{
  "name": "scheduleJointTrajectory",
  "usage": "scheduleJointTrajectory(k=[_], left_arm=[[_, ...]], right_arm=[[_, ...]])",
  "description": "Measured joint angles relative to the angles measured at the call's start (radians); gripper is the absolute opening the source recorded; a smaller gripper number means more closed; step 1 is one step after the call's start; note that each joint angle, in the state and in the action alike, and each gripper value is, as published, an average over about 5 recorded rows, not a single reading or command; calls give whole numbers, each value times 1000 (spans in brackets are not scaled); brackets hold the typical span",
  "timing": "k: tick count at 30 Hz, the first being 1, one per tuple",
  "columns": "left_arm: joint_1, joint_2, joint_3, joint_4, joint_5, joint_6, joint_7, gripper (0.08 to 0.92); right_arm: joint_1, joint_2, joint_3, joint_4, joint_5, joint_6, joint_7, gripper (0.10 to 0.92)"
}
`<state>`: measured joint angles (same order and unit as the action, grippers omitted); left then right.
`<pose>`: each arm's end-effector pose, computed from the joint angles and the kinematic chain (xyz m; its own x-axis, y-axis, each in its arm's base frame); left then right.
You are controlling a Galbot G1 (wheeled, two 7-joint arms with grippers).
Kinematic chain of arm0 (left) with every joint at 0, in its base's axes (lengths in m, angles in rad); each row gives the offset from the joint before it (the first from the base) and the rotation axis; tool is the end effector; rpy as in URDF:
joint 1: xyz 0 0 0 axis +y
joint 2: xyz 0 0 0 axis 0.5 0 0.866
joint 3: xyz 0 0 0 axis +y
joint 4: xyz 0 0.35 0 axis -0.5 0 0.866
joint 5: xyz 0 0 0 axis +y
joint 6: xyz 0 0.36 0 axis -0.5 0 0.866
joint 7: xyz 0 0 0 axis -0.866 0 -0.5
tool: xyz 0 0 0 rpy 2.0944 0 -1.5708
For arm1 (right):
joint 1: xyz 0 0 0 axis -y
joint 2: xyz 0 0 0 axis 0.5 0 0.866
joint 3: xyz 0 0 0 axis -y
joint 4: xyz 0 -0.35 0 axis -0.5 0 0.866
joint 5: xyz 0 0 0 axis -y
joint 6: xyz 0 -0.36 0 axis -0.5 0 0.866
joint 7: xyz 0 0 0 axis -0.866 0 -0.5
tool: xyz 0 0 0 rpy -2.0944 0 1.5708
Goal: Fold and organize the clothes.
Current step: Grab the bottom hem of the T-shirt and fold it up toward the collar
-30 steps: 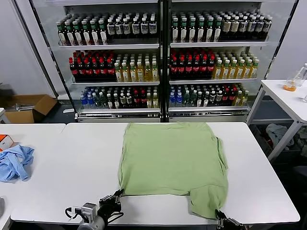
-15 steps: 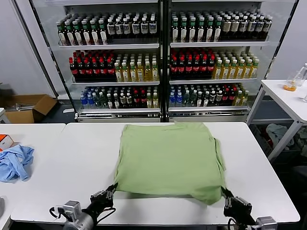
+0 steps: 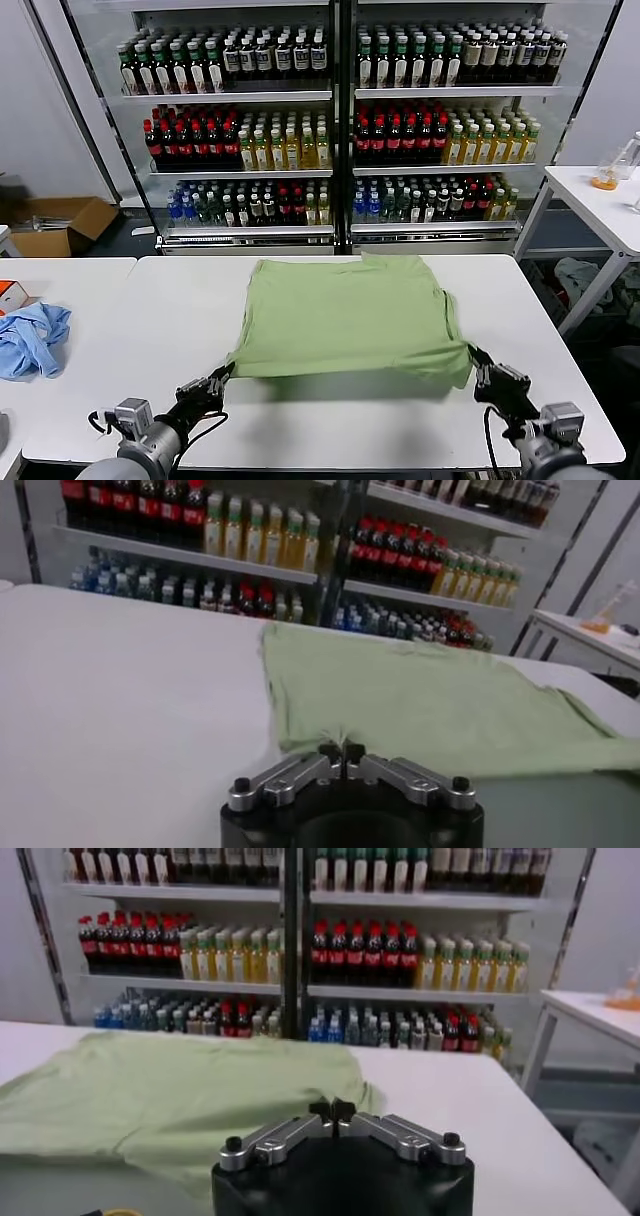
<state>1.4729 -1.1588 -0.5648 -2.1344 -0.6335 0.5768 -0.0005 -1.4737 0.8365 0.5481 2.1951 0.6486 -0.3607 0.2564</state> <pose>0.2193 0.0746 -0.2526 -0.8526 0.2900 0.4347 0.2031 0.9504 -0.2357 0.2250 -0.0988 -0.2108 -0.9567 -0.1085 0.2700 -0.1382 0.9860 -0.0937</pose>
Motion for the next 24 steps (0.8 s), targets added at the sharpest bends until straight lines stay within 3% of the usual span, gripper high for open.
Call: scheduleJointTrajectory(k=[14,24], left_arm=[[-206,95,100,151,3,-7,-3,94],[-341,109,200,254,35,-22,-1,94]], right_arm=[[314,-93,-189,-177,-40,-14,-46,105],[519,-132,-321,-304,-104,-19,-101,105]])
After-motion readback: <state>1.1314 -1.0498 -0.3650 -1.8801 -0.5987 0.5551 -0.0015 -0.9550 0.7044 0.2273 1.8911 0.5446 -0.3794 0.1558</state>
